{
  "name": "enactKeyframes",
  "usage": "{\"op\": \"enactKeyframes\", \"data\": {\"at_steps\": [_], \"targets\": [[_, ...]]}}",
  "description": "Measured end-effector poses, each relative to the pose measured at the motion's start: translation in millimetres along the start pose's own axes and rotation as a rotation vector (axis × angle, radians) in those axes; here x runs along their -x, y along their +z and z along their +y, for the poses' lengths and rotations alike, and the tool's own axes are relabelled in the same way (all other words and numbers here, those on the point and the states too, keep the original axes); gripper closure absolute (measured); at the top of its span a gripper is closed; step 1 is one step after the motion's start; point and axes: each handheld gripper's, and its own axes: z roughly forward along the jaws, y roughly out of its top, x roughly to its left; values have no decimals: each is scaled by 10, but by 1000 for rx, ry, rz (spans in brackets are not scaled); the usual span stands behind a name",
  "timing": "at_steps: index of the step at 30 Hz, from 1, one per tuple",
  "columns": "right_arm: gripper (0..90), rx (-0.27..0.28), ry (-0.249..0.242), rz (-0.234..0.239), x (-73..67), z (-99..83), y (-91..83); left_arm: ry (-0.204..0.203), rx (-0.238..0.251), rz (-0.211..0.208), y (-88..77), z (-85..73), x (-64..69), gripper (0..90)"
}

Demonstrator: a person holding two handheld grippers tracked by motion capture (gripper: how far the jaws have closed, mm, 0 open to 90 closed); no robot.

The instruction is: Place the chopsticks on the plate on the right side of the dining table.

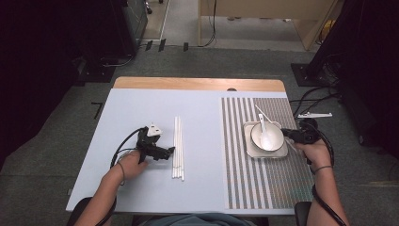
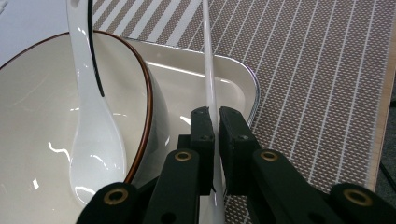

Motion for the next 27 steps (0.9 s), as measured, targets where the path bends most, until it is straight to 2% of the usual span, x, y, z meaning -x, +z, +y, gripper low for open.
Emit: {"op": "enactKeyframes", "data": {"at_steps": [5,27], "targets": [[851,-16,-18,-4,-8,-8,19,-1,0,0,0,0,0,0],[812,-14,5,7,34,-44,0,-1,0,0,0,0,1,0]]}}
